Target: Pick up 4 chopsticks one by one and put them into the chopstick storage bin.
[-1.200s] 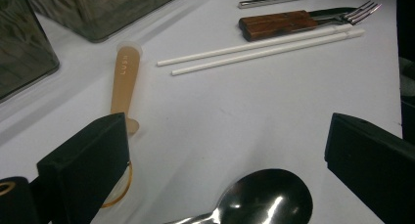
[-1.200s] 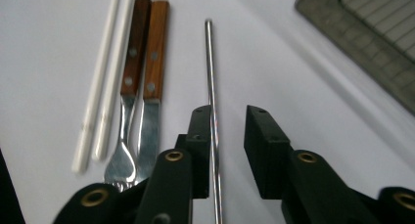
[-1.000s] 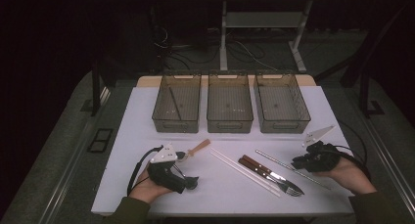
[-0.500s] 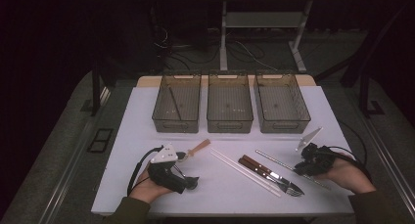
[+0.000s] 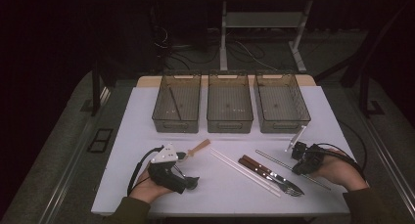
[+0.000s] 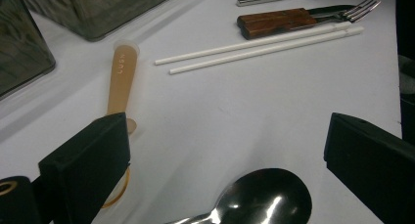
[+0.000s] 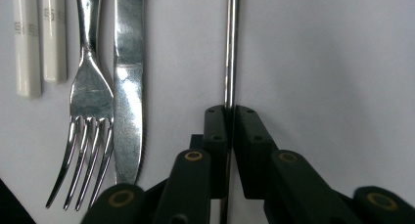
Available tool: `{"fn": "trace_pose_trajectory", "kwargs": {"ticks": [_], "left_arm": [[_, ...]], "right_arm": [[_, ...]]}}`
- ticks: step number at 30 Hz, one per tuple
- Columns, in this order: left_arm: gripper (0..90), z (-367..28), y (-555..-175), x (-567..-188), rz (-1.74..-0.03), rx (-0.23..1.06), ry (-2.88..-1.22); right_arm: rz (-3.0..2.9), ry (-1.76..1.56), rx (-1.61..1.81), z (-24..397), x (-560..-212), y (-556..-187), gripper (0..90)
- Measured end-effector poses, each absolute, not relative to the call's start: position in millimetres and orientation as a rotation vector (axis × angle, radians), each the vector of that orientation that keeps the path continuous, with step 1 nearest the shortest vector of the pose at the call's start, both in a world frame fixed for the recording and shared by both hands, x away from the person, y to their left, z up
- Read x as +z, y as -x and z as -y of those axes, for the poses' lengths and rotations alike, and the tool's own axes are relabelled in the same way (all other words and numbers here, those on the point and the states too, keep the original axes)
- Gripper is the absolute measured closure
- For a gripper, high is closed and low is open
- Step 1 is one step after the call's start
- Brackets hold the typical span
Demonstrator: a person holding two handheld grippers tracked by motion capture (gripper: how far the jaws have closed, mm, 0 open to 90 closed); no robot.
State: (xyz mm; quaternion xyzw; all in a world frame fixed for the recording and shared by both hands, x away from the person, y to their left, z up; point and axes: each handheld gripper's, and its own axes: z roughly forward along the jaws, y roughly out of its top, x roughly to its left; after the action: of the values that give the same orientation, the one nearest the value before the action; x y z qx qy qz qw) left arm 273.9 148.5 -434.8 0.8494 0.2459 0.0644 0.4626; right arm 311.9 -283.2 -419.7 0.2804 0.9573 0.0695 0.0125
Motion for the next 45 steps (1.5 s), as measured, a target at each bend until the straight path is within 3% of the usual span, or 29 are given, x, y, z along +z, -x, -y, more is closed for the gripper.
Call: {"fn": "trace_pose_trajectory", "kwargs": {"ticks": [6, 28, 45], "left_arm": [[2.0, -148.6, -273.8, -434.7, -0.604, 0.159, -2.086], [1.9, -148.1, -273.9, -435.0, -0.602, 0.157, -2.091], [1.9, -148.1, -274.2, -435.5, -0.606, 0.154, -2.092]], "right_arm": [[-2.974, -0.914, 0.207, 282.5, -418.9, -312.6, 85.5], [-2.758, -1.048, 0.907, 307.9, -396.9, -316.3, 85.3], [-2.558, -1.038, 1.218, 306.4, -386.8, -323.4, 85.3]]}}
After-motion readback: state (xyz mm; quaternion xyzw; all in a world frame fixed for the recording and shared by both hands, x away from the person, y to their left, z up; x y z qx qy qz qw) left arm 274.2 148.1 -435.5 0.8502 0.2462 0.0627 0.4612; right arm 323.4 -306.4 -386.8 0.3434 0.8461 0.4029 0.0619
